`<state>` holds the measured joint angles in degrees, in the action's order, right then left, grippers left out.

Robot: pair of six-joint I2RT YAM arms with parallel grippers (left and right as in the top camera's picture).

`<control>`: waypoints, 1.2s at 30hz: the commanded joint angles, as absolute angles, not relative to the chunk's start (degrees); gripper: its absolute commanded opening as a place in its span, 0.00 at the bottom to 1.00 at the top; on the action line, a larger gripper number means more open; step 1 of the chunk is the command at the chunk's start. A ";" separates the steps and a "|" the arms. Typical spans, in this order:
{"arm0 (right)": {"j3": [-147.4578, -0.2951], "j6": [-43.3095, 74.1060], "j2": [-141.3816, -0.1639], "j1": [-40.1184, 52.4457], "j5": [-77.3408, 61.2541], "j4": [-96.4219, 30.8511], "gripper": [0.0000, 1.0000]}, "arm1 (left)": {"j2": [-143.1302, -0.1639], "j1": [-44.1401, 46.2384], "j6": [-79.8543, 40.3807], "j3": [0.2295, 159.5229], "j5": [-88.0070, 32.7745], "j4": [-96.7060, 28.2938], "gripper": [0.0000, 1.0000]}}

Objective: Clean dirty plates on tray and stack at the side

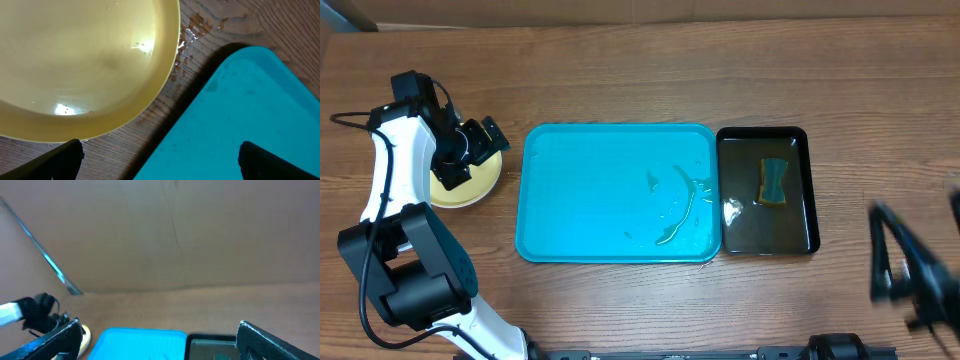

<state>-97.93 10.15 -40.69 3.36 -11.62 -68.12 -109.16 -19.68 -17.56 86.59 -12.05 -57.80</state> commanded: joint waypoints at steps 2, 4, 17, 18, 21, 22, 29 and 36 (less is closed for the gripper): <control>-93.43 6.52 -31.44 3.79 -10.48 -67.64 1.00 | -107.55 -19.46 -16.27 86.24 -12.93 -57.78 1.00; -90.96 5.08 -27.55 3.79 -10.44 -67.05 1.00 | -107.55 -19.46 -16.27 86.24 -12.93 -57.78 1.00; -58.87 4.25 -2.00 3.29 -10.09 -45.67 1.00 | -107.55 -19.46 -16.27 86.24 -12.93 -57.78 1.00; -56.77 4.25 -1.28 3.11 -10.09 -43.33 1.00 | -107.55 -19.46 -16.27 86.24 -12.93 -57.78 1.00; -49.67 4.25 -0.23 2.50 -10.11 -33.67 1.00 | -107.55 -19.46 -16.27 86.24 -12.93 -57.78 1.00; -47.22 4.25 -0.25 2.48 -10.11 -30.04 1.00 | -107.55 -19.46 -16.27 86.24 -12.93 -57.78 1.00; -32.73 4.25 -0.25 2.50 -10.11 -10.46 1.00 | -107.55 -19.46 -16.27 86.24 -12.93 -57.78 1.00; -17.87 4.51 -0.23 2.50 -10.11 4.21 1.00 | -107.55 -19.46 -16.27 86.24 -12.93 -57.78 1.00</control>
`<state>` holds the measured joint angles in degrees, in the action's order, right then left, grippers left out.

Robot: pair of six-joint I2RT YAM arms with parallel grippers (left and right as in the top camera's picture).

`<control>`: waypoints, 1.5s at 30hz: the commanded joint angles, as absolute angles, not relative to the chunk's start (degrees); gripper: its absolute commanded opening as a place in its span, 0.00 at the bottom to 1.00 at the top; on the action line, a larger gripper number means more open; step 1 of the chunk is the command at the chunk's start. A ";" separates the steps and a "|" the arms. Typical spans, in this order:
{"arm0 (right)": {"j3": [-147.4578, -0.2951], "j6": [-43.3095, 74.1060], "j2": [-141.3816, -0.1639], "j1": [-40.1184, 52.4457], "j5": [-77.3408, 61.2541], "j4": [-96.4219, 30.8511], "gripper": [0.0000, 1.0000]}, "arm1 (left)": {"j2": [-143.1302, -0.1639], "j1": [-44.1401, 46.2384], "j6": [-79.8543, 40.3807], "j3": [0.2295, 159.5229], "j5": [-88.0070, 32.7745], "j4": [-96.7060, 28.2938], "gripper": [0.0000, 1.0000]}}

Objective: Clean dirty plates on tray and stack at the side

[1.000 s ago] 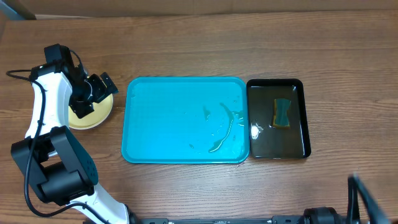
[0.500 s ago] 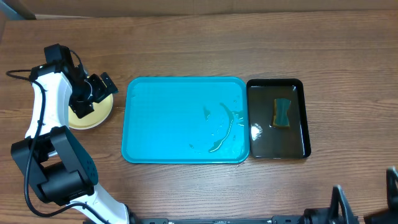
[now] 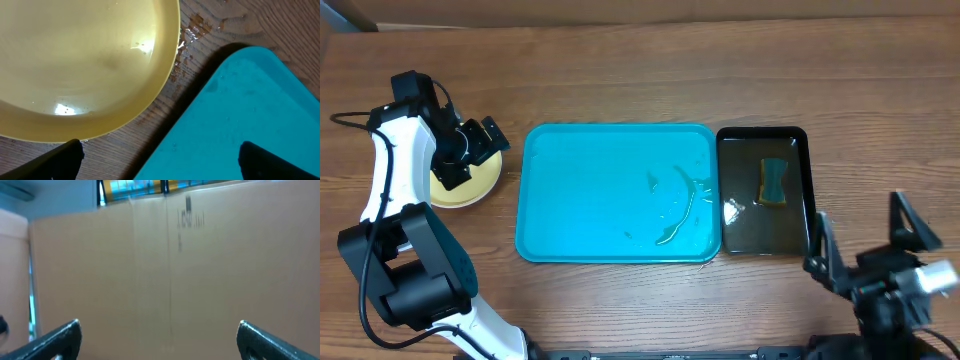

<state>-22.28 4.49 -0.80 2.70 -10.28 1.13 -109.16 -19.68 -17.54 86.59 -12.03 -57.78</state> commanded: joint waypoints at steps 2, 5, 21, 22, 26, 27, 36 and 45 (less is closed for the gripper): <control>-12.40 4.51 -0.21 2.50 -10.11 8.93 1.00 | -107.55 -19.46 -16.27 86.24 -12.93 -57.78 1.00; -8.47 4.64 -0.21 2.50 -10.11 10.85 1.00 | -107.55 -19.46 -16.27 86.24 -12.93 -57.78 1.00; -0.45 4.64 -0.16 2.50 -6.55 4.93 1.00 | -107.55 -19.46 -16.27 86.24 -12.93 -57.78 1.00; -0.45 4.64 -0.16 2.50 -5.93 3.97 1.00 | -107.55 -19.46 -16.27 86.24 -12.93 -57.78 1.00; -0.45 4.16 -0.16 2.52 -3.77 -4.03 1.00 | -107.55 -19.51 -16.27 86.24 -12.93 -57.78 1.00; -0.45 4.03 -0.16 2.55 -3.27 -4.80 1.00 | -107.55 -19.49 -16.27 86.24 -12.93 -57.78 1.00; -0.45 1.67 -0.16 2.55 -3.64 -4.62 1.00 | -107.55 -19.42 -16.27 86.24 -12.93 -57.78 1.00; -0.45 1.67 -0.16 2.55 -3.64 -4.62 1.00 | -107.55 -19.46 -16.27 86.24 -12.93 -57.78 1.00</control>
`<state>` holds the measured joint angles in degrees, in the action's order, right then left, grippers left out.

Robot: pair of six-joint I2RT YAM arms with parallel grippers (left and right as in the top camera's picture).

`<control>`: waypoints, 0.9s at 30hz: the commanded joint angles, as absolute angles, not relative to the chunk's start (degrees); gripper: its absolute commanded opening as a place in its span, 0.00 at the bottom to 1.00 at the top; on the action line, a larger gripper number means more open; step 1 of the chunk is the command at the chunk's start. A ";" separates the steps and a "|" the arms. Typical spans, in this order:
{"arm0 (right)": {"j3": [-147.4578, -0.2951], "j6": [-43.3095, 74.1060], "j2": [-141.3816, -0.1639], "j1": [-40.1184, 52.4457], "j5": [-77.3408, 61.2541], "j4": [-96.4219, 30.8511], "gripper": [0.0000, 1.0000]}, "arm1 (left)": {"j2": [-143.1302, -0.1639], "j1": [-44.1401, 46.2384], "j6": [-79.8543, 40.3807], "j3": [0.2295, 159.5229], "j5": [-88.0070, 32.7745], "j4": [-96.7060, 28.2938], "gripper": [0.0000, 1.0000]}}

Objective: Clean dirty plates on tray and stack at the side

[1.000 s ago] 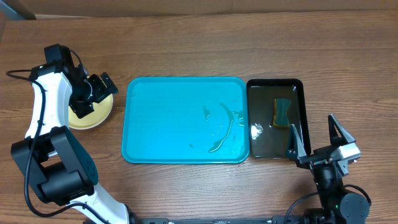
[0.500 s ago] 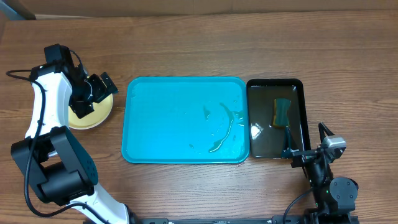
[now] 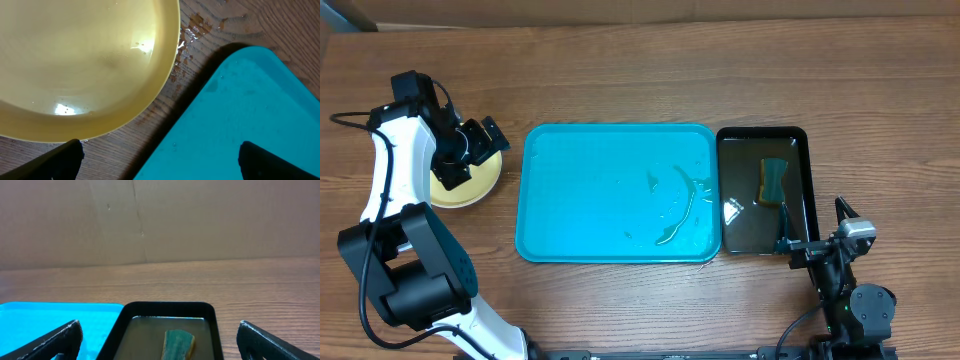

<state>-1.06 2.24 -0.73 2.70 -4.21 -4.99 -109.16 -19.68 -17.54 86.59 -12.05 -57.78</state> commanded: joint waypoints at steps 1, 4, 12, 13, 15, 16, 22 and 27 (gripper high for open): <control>-0.45 1.67 -0.16 2.55 -3.64 -4.62 1.00 | -107.55 -19.44 -16.27 86.24 -12.93 -57.78 1.00; -0.45 1.67 -0.16 2.55 -3.62 -4.62 1.00 | -107.55 -19.42 -16.27 86.24 -12.93 -57.78 1.00; -0.45 1.67 -0.16 2.55 -3.64 -4.62 1.00 | -107.55 -19.42 -16.27 86.24 -12.93 -57.78 1.00; -0.45 1.67 -0.16 2.57 -3.66 -4.62 1.00 | -107.55 -19.42 -16.27 86.24 -12.93 -57.78 1.00; -0.45 1.67 -0.16 2.57 -3.62 -4.62 1.00 | -107.55 -19.40 -16.27 86.24 -12.91 -57.78 1.00; -0.45 1.67 -0.16 2.57 -3.62 -4.62 1.00 | -107.55 -19.42 -16.27 86.24 -12.91 -57.78 1.00; -0.45 1.67 -0.16 2.55 -3.62 -4.62 1.00 | -107.15 -19.27 -16.27 86.24 -12.88 -57.78 1.00; -0.45 1.67 -0.16 2.55 -3.62 -4.62 1.00 | -101.73 -16.27 -16.27 86.24 -11.44 -57.80 1.00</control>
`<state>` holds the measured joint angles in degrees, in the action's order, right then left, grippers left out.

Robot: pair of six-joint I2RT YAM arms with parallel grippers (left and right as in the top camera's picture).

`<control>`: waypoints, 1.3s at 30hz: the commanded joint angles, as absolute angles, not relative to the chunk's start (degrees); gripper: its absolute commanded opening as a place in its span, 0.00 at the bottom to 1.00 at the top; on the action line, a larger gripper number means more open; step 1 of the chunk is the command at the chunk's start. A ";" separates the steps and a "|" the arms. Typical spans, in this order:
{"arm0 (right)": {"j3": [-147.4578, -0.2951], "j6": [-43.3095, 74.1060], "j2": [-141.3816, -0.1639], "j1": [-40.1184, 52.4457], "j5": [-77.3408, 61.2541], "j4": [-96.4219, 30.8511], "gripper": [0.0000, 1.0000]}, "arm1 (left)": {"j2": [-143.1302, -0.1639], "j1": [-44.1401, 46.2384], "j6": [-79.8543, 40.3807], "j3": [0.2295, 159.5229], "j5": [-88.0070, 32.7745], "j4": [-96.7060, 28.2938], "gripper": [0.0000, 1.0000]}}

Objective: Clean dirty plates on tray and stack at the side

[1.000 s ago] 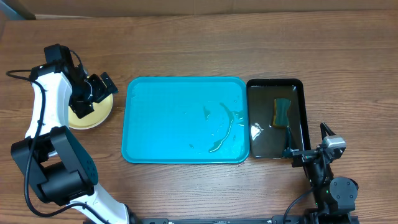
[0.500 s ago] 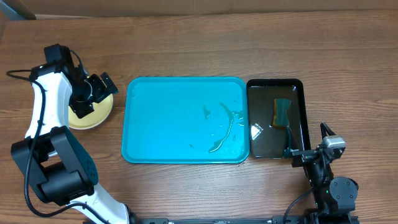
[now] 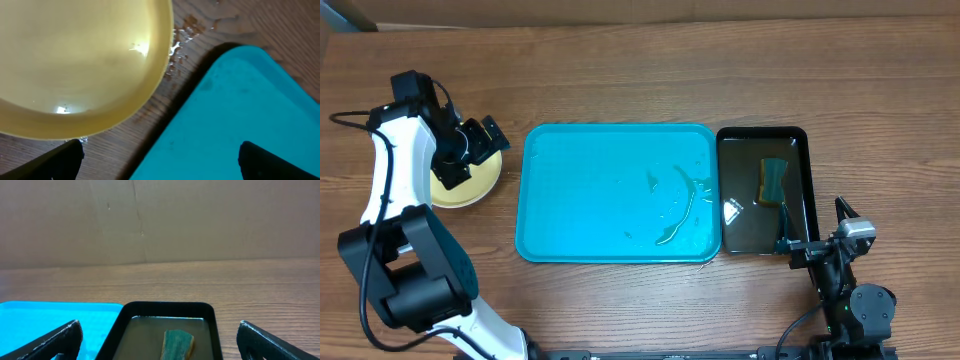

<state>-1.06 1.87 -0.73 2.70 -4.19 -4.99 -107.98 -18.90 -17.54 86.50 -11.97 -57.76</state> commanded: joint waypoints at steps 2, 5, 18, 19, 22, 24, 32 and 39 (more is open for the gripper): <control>-0.45 1.67 -0.16 2.55 -3.62 -4.62 1.00 | -97.89 -13.76 -16.25 86.24 -10.74 -57.78 1.00; -0.45 1.67 -0.16 2.55 -3.62 -4.62 1.00 | -92.14 -9.78 -16.27 86.24 -10.26 -57.80 1.00; -0.45 1.69 -0.16 2.55 -3.62 -4.62 1.00 | -60.88 4.19 -16.27 86.24 -10.31 -58.00 1.00; -0.45 1.67 -0.16 2.55 -3.62 -4.62 1.00 | -58.67 4.16 -16.27 86.24 -10.26 -58.33 1.00; -0.45 1.67 -0.16 2.55 -3.62 -4.62 1.00 | -52.82 4.16 -16.27 86.24 -10.28 -58.67 1.00; -0.45 1.67 -0.16 2.55 -3.62 -4.62 1.00 | -49.21 4.16 -16.27 86.24 -10.28 -58.67 1.00; -0.45 1.69 -0.16 2.55 -3.62 -4.62 1.00 | -35.46 4.16 -16.25 77.45 -9.19 -62.04 1.00; -0.45 1.67 -0.16 2.55 -3.62 -4.62 1.00 | -22.06 4.14 -16.27 59.68 -8.38 -60.25 1.00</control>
